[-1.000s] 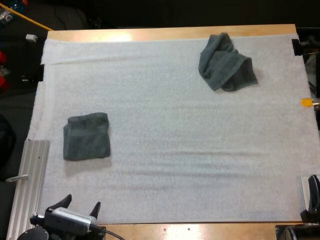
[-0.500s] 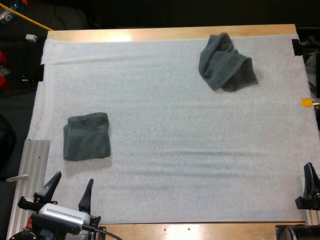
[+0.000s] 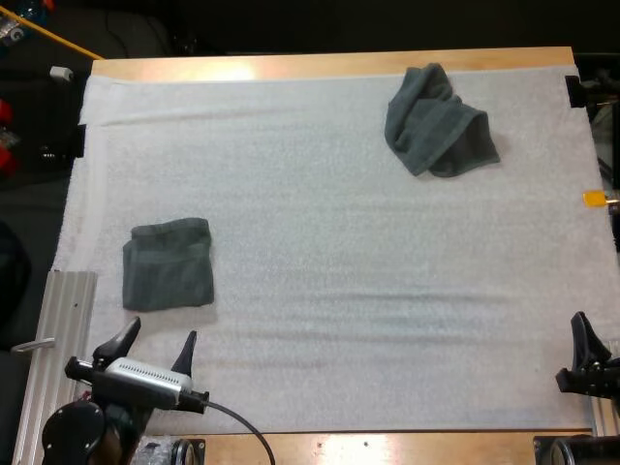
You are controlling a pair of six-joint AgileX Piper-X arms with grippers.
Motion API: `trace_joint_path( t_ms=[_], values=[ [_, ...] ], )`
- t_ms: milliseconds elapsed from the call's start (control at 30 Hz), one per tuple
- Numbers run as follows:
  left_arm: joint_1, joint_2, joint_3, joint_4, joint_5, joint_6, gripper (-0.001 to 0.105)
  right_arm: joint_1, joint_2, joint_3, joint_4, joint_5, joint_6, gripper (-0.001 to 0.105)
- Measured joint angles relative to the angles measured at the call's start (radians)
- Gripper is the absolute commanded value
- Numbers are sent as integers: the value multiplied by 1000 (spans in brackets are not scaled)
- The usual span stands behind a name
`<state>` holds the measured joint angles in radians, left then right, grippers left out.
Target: Pick towel from pile, fold and stack
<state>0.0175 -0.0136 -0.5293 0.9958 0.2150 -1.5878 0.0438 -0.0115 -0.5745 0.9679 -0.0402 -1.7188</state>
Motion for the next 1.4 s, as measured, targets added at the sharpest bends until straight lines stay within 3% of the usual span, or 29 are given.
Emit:
trace_joint_path(
  t_ms=[200, 1400],
  values=[
    [0, 2, 35, -4, 0, 0, 65, 0, 0, 10, 48, 0, 0, 62],
    [-65, 2, 35, -8, 2, 0, 65, 0, 0, 48, 72, 7, 0, 62]
  ],
)
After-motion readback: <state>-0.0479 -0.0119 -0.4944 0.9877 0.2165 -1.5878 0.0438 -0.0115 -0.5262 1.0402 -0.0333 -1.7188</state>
